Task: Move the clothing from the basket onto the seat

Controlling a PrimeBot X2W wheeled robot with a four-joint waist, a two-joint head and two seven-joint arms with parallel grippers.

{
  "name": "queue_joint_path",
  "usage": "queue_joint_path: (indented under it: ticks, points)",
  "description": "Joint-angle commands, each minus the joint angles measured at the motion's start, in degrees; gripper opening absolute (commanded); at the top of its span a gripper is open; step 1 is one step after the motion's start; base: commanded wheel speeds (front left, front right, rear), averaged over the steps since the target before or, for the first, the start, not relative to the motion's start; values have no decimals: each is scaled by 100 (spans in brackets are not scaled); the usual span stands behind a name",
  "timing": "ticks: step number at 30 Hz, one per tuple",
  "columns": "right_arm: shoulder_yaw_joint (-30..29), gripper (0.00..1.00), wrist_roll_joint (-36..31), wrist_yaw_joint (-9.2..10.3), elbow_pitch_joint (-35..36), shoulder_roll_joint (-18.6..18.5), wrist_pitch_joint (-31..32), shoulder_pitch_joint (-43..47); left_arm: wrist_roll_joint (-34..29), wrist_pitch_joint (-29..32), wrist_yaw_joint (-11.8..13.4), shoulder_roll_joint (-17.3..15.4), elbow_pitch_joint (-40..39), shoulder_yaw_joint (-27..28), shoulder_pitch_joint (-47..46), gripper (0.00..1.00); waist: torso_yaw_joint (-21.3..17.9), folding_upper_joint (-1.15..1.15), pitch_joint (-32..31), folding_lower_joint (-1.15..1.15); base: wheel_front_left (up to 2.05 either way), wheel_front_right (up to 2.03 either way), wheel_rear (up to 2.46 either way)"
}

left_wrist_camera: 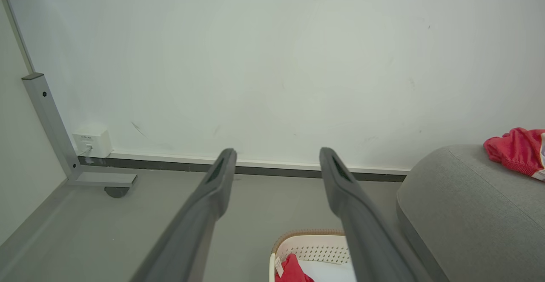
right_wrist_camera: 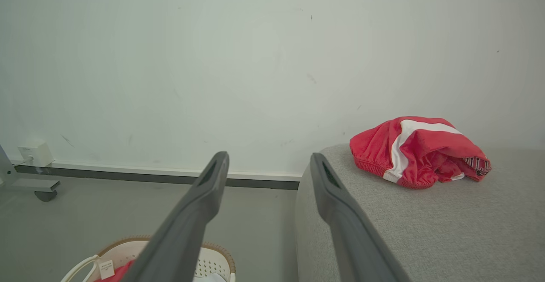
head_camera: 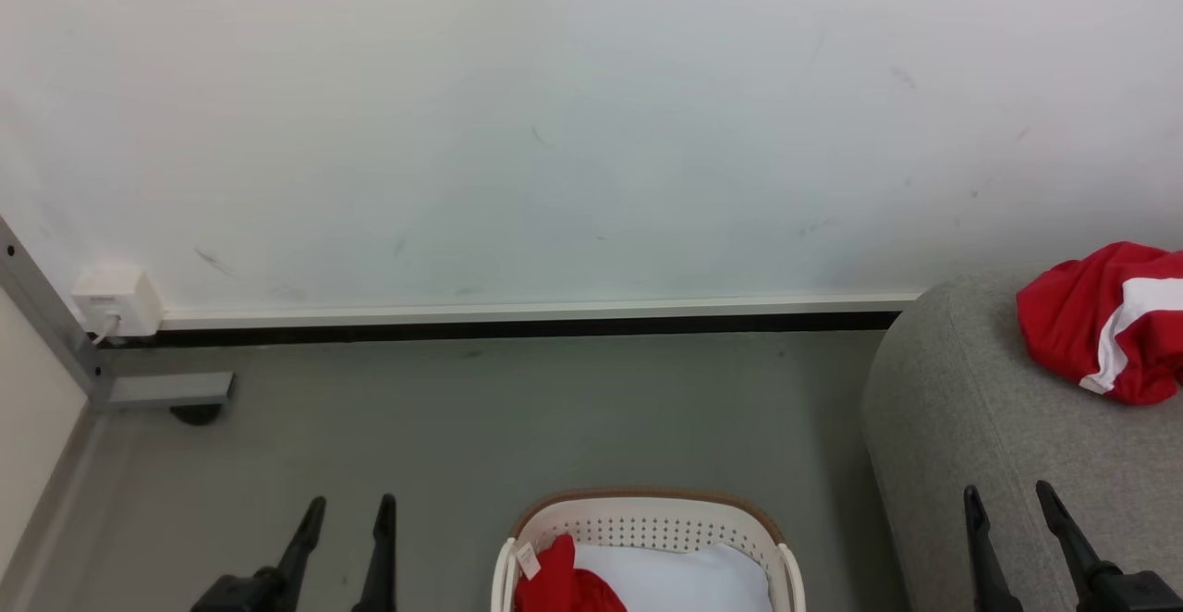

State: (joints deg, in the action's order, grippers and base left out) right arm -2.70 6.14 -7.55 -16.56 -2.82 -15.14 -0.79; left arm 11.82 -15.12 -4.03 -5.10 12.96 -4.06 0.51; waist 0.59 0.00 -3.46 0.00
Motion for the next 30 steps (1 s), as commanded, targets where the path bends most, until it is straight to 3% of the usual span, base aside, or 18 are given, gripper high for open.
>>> queue_joint_path:
  ticks: [1,30]
  points:
    - [-3,100,23,12,-16,-15,-1,3,-59,-5,-23,10,28,38,7,100,2,0,0,0,0,0,0]
    - [122,100,32,12,13,-14,-1,-119,-327,-5,-250,191,69,256,-117,100,-204,0,174,0,0,0,0]
